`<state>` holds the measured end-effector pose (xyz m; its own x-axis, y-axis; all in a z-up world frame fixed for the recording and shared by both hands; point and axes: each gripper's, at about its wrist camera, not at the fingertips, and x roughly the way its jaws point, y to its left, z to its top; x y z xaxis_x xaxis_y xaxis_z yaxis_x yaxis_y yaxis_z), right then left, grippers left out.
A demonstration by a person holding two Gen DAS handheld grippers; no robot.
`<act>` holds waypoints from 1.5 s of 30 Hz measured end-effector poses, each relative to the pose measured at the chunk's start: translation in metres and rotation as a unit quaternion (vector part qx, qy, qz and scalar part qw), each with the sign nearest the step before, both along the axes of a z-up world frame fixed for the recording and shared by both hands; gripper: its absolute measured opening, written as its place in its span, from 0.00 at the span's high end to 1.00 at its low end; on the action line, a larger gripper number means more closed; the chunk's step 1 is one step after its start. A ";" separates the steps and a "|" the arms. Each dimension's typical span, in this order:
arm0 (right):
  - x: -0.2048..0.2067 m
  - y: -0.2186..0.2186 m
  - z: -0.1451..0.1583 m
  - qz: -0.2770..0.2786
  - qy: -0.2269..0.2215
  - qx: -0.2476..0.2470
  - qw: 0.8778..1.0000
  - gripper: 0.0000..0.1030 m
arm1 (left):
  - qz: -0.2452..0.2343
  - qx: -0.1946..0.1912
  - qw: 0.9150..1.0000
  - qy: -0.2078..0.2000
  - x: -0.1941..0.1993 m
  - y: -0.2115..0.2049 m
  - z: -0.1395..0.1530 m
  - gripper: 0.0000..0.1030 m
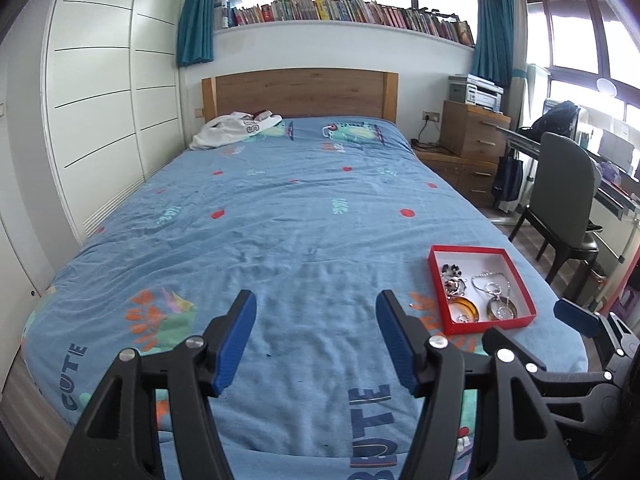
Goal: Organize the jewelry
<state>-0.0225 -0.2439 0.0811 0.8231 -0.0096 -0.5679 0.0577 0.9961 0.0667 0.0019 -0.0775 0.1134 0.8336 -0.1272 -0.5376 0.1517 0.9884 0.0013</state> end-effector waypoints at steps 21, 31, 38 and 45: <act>-0.018 0.008 -0.008 -0.007 -0.005 -0.015 1.000 0.01 | 0.033 0.023 0.999 -0.004 -0.014 0.011 -0.010 0.41; -0.019 -0.001 -0.017 -0.021 0.005 -0.015 1.000 0.01 | 0.026 0.021 0.999 0.002 -0.015 0.013 -0.015 0.41; -0.019 -0.006 -0.022 -0.029 0.010 -0.015 0.999 0.01 | 0.024 0.021 0.999 0.007 -0.014 0.014 -0.020 0.41; -0.020 -0.009 -0.026 -0.033 0.014 -0.015 0.999 0.01 | 0.023 0.022 0.999 0.014 -0.013 0.016 -0.026 0.41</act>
<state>-0.0423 -0.2525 0.0554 0.8041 -0.0801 -0.5891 0.1247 0.9916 0.0353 -0.0111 -0.0616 0.0869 0.8228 -0.0641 -0.5647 0.1061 0.9935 0.0417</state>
